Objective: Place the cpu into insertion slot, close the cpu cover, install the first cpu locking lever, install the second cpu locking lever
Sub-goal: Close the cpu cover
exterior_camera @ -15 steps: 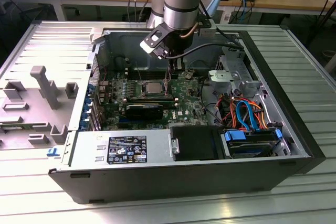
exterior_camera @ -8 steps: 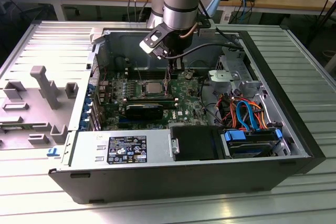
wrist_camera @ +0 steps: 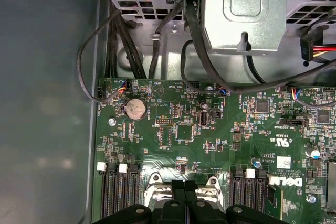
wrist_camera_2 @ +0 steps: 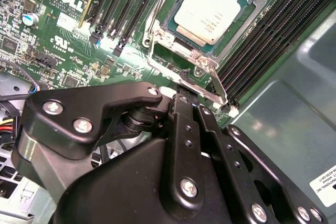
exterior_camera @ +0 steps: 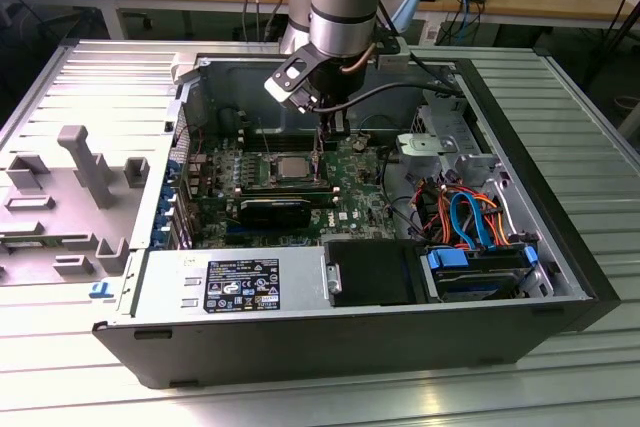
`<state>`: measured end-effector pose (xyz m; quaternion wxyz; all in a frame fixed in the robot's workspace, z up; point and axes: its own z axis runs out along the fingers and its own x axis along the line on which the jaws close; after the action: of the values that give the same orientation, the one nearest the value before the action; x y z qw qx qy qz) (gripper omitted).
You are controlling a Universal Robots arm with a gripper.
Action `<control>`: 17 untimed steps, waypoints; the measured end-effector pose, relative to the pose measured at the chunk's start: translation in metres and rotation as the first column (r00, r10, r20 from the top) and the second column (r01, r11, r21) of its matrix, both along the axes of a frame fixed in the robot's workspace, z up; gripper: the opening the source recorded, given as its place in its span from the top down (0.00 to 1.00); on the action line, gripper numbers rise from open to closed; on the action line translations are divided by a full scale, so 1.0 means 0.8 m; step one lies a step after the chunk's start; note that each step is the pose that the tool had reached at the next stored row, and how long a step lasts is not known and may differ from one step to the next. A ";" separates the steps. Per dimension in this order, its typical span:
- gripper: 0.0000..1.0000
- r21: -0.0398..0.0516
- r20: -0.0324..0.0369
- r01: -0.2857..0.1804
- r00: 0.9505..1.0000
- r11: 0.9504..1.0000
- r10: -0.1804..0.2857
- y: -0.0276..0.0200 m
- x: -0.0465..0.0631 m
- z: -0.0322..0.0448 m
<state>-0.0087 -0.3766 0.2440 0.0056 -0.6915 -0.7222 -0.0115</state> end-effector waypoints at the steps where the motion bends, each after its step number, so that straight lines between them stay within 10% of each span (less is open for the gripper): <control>1: 0.89 0.000 0.000 0.000 1.000 1.000 0.000 0.0000 0.000 0.0000; 17: 0.89 0.000 -0.001 0.000 1.000 1.000 0.000 -0.0004 -0.010 -0.0008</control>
<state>-0.0165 -0.3769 0.2434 0.0059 -0.6916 -0.7222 -0.0111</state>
